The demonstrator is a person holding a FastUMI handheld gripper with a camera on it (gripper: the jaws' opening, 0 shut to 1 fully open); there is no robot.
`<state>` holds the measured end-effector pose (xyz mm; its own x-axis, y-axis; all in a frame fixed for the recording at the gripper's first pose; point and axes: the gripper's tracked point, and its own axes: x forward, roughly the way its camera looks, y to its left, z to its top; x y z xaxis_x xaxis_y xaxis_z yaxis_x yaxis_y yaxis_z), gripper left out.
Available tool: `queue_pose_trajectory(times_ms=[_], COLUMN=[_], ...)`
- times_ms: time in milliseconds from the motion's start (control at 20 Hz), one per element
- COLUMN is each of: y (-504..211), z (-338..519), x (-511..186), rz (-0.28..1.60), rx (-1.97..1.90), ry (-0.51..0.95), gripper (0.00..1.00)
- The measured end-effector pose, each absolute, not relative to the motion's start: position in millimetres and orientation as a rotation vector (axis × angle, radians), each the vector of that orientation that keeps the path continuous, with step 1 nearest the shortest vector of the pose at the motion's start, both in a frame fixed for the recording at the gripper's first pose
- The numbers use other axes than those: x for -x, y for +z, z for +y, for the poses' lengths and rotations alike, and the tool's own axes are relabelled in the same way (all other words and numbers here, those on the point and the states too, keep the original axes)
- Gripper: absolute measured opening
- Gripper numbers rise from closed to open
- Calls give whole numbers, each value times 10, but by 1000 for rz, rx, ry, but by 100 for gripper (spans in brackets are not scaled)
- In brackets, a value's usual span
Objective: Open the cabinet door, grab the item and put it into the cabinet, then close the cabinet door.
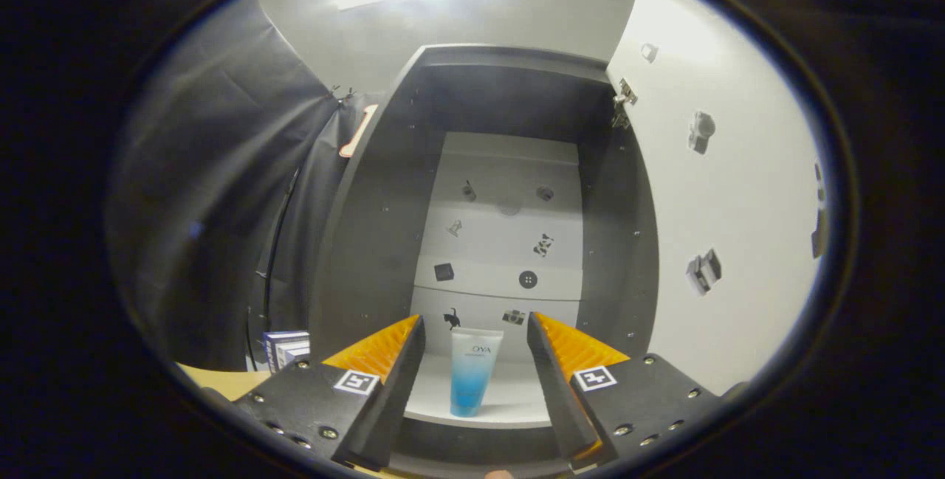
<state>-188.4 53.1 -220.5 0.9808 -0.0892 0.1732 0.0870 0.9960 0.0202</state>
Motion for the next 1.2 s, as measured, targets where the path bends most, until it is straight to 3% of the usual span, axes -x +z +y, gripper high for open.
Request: queue_pose_trajectory(times_ms=[400,1200], y=[-1673,-889], z=[128,-1524], x=[2979,5237], rz=[-179,-214], rx=[77,26], ry=[-219,-817], gripper=[80,81])
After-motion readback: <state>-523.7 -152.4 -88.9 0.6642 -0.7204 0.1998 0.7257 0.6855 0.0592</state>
